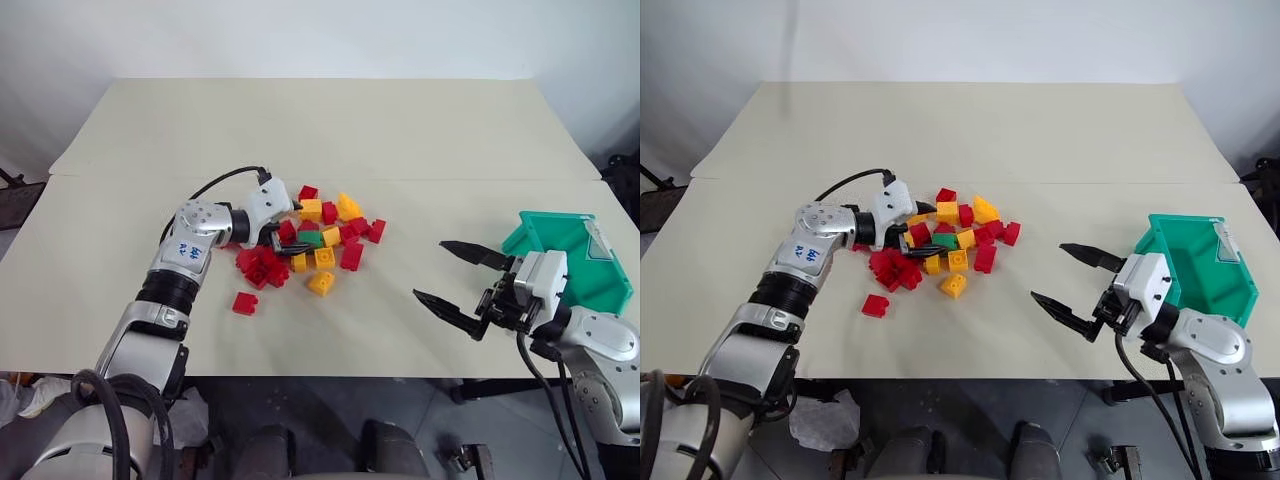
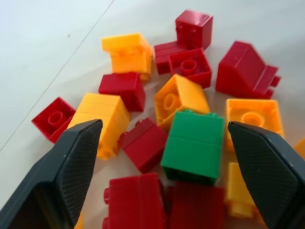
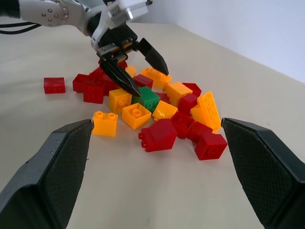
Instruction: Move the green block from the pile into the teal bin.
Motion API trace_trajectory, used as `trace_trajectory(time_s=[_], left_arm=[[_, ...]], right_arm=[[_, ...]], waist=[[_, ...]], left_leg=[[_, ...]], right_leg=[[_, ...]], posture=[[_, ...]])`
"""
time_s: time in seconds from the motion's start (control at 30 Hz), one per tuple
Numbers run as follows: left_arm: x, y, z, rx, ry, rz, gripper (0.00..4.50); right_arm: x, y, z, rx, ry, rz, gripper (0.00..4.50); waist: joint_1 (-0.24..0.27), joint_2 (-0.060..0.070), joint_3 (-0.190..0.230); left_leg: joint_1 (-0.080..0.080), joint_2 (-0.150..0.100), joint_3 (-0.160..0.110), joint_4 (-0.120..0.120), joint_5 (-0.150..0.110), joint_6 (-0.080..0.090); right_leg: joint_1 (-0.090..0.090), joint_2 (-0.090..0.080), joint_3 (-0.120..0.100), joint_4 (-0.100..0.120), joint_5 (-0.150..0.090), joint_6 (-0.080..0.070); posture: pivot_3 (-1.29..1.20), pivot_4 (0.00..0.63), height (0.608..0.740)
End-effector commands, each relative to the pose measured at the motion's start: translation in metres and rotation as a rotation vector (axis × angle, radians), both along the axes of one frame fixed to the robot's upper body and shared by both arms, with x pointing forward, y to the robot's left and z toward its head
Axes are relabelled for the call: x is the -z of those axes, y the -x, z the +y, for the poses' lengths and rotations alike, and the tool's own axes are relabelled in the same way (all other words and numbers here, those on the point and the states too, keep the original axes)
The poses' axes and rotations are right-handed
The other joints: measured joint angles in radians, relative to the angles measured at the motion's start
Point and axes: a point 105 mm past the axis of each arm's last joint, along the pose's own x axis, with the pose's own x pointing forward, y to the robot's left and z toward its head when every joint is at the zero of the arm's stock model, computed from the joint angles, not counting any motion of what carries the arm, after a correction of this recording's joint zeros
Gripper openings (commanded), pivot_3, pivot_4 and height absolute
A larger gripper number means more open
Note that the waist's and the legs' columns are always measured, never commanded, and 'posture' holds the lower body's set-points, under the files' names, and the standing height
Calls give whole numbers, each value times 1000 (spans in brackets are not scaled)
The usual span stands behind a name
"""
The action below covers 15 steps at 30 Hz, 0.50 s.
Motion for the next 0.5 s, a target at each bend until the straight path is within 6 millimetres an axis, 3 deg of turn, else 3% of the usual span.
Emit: trace_trajectory(time_s=[0.03, 0.17, 0.27, 0.4, 0.5], left_arm=[[1, 1, -4, 42, -54, 14, 4477], [4, 2, -6, 63, -85, 36, 4299], [10, 5, -7, 81, -118, 64, 3639], [16, 4, -8, 76, -170, 82, 2386], [13, -4, -9, 24, -181, 84, 2386]], right_arm=[[-10, 5, 3, 1, -4, -49, 4500], [-9, 6, 4, 5, -10, -46, 4500], [-8, 7, 5, 6, -12, -43, 4500], [-9, 8, 6, 1, -17, -42, 4500], [-10, 8, 7, -4, -17, -42, 4500]], waist=[[1, 0, 0], [1, 0, 0], [0, 0, 0], [0, 0, 0], [1, 0, 0]], left_leg=[[0, 0, 0, 0, 0, 0], [0, 0, 0, 0, 0, 0], [0, 0, 0, 0, 0, 0], [1, 0, 0, 0, 0, 0], [1, 0, 0, 1, 0, 0]], right_leg=[[0, 0, 0, 0, 0, 0], [0, 0, 0, 0, 0, 0], [0, 0, 0, 0, 0, 0], [0, 0, 0, 0, 0, 0], [0, 0, 1, 1, 0, 0]], posture=[[0, 150, 740], [0, 150, 740], [0, 150, 740], [0, 150, 740], [0, 150, 740]])
